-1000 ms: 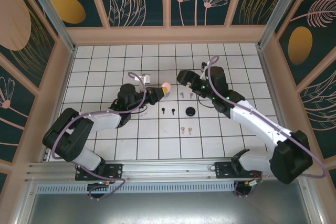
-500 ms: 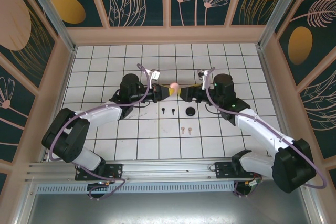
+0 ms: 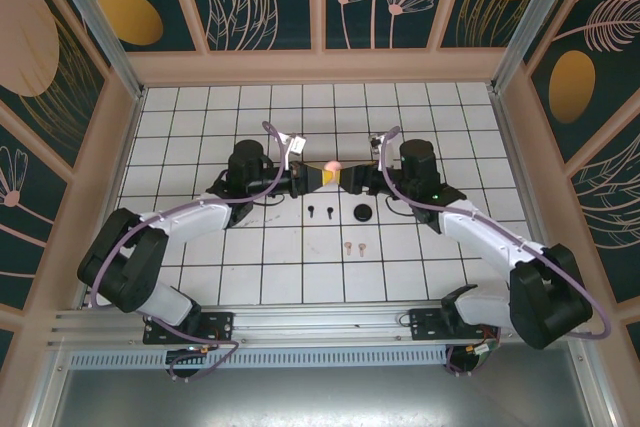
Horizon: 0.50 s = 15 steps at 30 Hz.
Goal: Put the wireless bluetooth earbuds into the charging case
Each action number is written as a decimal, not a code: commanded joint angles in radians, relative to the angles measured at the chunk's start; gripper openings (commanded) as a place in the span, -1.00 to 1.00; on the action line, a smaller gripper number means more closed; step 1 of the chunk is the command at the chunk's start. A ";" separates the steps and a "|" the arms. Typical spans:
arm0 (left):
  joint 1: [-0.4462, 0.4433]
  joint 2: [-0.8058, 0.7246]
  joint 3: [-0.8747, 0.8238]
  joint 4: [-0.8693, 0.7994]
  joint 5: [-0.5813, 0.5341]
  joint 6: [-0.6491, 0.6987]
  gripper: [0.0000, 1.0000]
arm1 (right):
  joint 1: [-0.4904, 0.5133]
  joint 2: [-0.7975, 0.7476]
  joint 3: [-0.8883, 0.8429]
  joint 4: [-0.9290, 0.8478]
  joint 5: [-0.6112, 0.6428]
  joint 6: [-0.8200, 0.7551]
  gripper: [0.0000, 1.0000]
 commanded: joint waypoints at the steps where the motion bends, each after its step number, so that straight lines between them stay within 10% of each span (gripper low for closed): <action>1: -0.006 -0.040 0.007 0.034 0.040 0.001 -1.00 | -0.006 0.026 0.000 0.028 0.034 0.002 0.40; 15: -0.006 -0.089 -0.026 0.033 0.051 0.000 -1.00 | -0.053 0.001 -0.041 0.010 0.074 0.051 0.16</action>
